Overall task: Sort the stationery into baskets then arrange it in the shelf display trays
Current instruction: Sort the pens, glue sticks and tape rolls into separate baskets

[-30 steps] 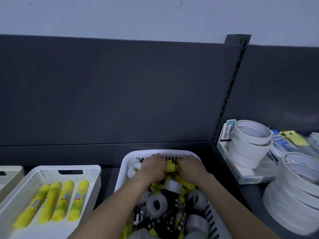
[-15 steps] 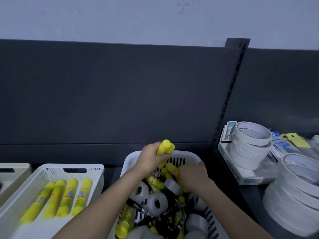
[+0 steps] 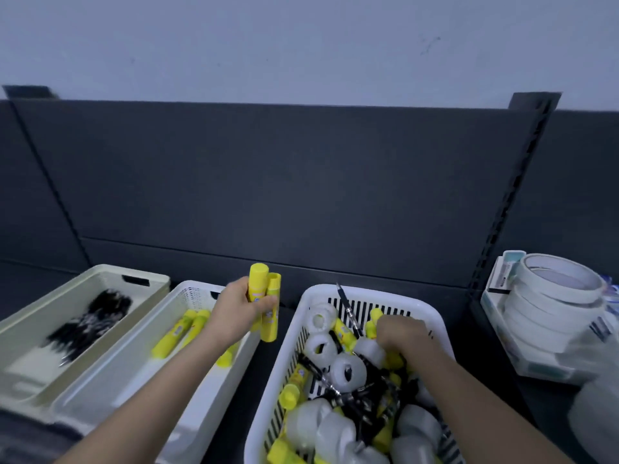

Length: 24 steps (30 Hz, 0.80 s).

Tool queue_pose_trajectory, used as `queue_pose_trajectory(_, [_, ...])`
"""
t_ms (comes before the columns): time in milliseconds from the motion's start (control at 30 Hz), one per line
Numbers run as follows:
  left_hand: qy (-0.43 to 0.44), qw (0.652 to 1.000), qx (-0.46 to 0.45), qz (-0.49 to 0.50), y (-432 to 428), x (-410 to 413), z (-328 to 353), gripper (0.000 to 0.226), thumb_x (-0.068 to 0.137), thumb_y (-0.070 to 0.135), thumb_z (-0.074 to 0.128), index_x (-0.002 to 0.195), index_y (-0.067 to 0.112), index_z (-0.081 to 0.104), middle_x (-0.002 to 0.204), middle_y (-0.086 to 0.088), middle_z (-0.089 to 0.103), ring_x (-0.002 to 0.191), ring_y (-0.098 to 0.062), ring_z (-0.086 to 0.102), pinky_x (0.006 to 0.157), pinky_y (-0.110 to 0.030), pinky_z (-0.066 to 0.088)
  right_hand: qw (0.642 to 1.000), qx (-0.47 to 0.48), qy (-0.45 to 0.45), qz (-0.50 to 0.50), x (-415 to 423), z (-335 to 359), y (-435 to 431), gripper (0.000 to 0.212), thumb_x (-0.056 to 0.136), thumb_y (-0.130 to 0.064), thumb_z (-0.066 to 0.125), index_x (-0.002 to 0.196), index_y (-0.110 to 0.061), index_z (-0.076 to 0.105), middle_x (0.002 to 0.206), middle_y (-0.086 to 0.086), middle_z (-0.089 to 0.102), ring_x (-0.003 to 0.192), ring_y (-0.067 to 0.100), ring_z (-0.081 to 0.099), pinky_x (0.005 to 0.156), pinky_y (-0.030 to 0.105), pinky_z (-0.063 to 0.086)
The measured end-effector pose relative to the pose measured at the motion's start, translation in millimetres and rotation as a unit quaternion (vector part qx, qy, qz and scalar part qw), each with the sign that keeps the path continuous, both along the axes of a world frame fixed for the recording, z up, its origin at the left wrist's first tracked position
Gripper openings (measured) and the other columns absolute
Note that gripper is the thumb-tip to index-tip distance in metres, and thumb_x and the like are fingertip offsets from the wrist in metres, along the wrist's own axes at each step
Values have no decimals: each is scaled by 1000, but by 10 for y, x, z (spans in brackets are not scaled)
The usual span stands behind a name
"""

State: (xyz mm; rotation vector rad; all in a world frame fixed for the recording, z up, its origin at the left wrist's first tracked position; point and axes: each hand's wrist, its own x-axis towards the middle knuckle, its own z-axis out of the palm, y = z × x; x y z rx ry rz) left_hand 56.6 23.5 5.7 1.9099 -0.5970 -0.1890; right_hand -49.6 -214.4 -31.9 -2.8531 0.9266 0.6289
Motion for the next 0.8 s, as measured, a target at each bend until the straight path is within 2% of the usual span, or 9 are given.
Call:
queue_pose_trajectory(67, [1, 1000, 22, 6, 125, -6, -75, 19, 83, 5, 66, 68, 6, 54, 69, -10, 63, 65, -21, 56, 64, -30, 44, 999, 41, -2, -22, 100, -123, -2, 20, 82, -5, 47, 64, -12, 46, 72, 3, 46, 67, 21, 45, 68, 31, 38])
queue_pose_trajectory(167, [5, 999, 53, 3, 236, 24, -149, 24, 82, 7, 67, 64, 9, 51, 70, -12, 64, 69, -23, 59, 70, -36, 46, 993, 100, -43, -45, 138, -210, -13, 23, 90, -9, 46, 68, -5, 52, 71, 7, 50, 60, 14, 47, 55, 27, 27])
queue_pose_trajectory(233, [16, 999, 52, 5, 274, 51, -182, 24, 82, 6, 67, 64, 9, 51, 68, -10, 64, 67, -24, 59, 67, -35, 46, 986, 127, -84, -70, 97, -144, 35, 30, 91, -12, 48, 63, -8, 40, 61, 5, 38, 51, 13, 35, 49, 25, 22])
queue_pose_trajectory(333, [36, 998, 46, 2, 326, 97, -195, 22, 83, 6, 66, 66, 10, 53, 63, -3, 60, 58, -19, 54, 55, -28, 41, 975, 117, -162, -101, 41, 33, 129, 8, 89, -15, 47, 88, -9, 41, 73, 2, 44, 64, 17, 45, 58, 28, 34])
queue_pose_trajectory(433, [54, 998, 23, 0, 423, 205, -130, 15, 85, 10, 65, 74, 5, 57, 67, -6, 58, 61, -19, 52, 55, -27, 41, 969, 86, -221, -67, 56, 231, 330, 16, 87, -13, 45, 101, -11, 38, 92, 5, 50, 85, 25, 49, 71, 31, 38])
queue_pose_trajectory(533, [84, 996, -14, 3, 593, 368, -15, 13, 85, 9, 64, 75, 6, 56, 69, -6, 59, 60, -17, 54, 53, -25, 44, 926, 157, -342, -33, 160, 412, 740, 11, 86, -15, 51, 95, -9, 47, 85, 6, 55, 79, 25, 51, 65, 33, 38])
queue_pose_trajectory(633, [104, 995, -11, 10, 902, 661, 29, 16, 82, 14, 69, 74, 7, 57, 70, -8, 58, 52, -13, 53, 48, -21, 43, 839, 371, -393, -67, 334, 527, 1322, 4, 85, -7, 52, 89, -7, 50, 75, 7, 49, 68, 21, 48, 59, 30, 42])
queue_pose_trajectory(700, [99, 993, 61, 20, 1134, 884, -11, 23, 70, 26, 73, 72, 8, 59, 69, -8, 58, 58, -17, 51, 56, -25, 41, 794, 467, -380, -85, 495, 523, 1690, 7, 86, -4, 51, 91, -8, 50, 77, 9, 49, 65, 20, 51, 58, 31, 47])
queue_pose_trajectory(800, [80, 978, 193, 16, 1345, 1123, -141, 19, 72, 23, 74, 65, 12, 60, 64, -2, 59, 61, -17, 55, 58, -24, 44, 791, 500, -337, -102, 845, 319, 2099, 16, 87, -5, 50, 97, -18, 51, 80, 1, 54, 65, 12, 56, 54, 26, 53])
